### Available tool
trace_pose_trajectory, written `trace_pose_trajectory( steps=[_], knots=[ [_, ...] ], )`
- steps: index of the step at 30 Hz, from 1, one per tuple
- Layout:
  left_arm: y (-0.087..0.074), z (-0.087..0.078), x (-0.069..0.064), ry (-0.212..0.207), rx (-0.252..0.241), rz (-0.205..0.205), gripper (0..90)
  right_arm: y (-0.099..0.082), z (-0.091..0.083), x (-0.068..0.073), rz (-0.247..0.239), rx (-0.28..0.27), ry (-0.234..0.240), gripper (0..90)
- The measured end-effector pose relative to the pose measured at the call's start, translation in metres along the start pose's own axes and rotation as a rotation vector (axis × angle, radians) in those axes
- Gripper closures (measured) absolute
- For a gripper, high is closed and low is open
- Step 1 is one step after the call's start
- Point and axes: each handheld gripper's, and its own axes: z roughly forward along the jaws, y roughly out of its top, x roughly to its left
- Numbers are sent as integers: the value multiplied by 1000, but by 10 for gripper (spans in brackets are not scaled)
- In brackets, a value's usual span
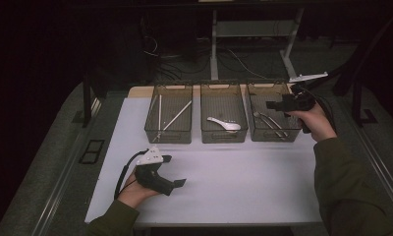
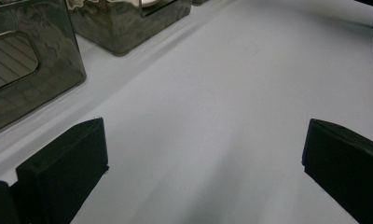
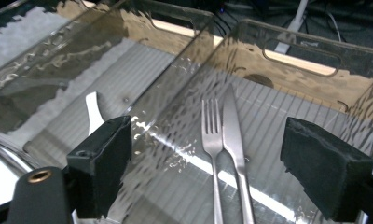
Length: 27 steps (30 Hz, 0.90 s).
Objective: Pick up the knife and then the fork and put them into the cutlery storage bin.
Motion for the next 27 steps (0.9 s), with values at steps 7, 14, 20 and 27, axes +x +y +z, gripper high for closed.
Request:
trace_pose_trajectory(
  steps=[7,14,20,27],
  knots=[
    [-1,0,1,-7,-4,-4,0,-14,-8,14,-14,-69,9,128],
    [-1,0,1,-3,-4,-6,0,-32,-19,30,-51,-121,23,128],
    [0,0,0,-2,-6,-1,0,-43,-25,44,-100,-115,34,128],
    [-1,-1,-1,-4,-7,2,0,-58,-33,60,-131,-126,79,128]
  ],
)
